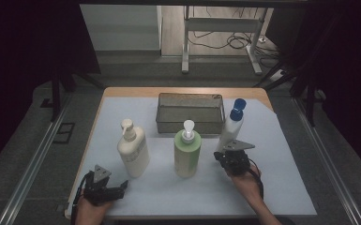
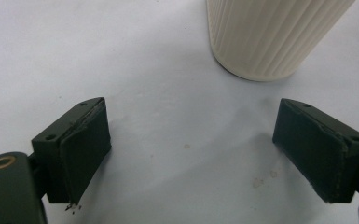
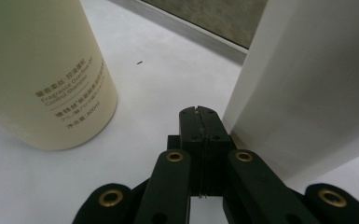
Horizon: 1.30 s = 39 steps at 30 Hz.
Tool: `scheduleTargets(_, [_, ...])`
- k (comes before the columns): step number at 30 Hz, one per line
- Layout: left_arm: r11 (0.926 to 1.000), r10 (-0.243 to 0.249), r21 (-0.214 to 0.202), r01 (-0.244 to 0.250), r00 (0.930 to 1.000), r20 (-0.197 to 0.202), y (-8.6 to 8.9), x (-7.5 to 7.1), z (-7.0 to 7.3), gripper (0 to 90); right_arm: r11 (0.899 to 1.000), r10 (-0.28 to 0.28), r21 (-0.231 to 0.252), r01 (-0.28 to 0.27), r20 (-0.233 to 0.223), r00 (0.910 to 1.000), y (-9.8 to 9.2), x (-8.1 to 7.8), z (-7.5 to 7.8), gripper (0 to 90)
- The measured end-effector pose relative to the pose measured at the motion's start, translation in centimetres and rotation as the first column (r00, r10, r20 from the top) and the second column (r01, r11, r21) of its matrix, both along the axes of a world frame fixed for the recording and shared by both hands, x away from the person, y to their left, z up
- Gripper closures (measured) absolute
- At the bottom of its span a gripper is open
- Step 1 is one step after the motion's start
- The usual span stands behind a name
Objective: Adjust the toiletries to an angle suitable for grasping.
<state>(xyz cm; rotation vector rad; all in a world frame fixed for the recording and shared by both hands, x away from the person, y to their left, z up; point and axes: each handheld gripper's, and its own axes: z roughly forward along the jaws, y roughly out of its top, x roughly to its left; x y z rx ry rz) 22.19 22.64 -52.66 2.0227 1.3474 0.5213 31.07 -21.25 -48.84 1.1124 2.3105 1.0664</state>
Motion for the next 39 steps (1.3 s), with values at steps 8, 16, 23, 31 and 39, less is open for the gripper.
scheduleTargets(8, [1.0000,0.000,0.000,0.000,1.0000,0.000,0.0,0.0,0.0,10.7,1.000,-0.009,-0.017,0.009,0.013,0.9999,-0.1,-0.2,-0.1,90.0])
scheduleTargets(16, [1.0000,0.000,0.000,0.000,1.0000,0.000,0.0,0.0,0.0,10.7,1.000,-0.019,-0.021,0.019,0.008,0.9998,-0.8,-0.5,-0.1,90.0])
scheduleTargets(23, [1.0000,0.000,0.001,0.000,1.0000,0.000,0.0,0.0,0.0,10.7,0.999,-0.023,-0.026,0.024,0.004,0.9997,-1.0,-0.6,-0.1,90.0])
scheduleTargets(31, [1.0000,0.000,0.000,0.000,1.0000,0.000,0.0,0.0,0.0,10.7,0.999,-0.031,-0.034,0.031,0.004,0.9995,-1.5,-0.7,0.0,90.0])
scheduleTargets(39, [1.0000,0.000,0.000,0.000,1.0000,0.000,0.0,0.0,0.0,10.7,0.998,-0.056,-0.032,0.056,0.000,0.9984,-3.0,-0.7,0.0,90.0])
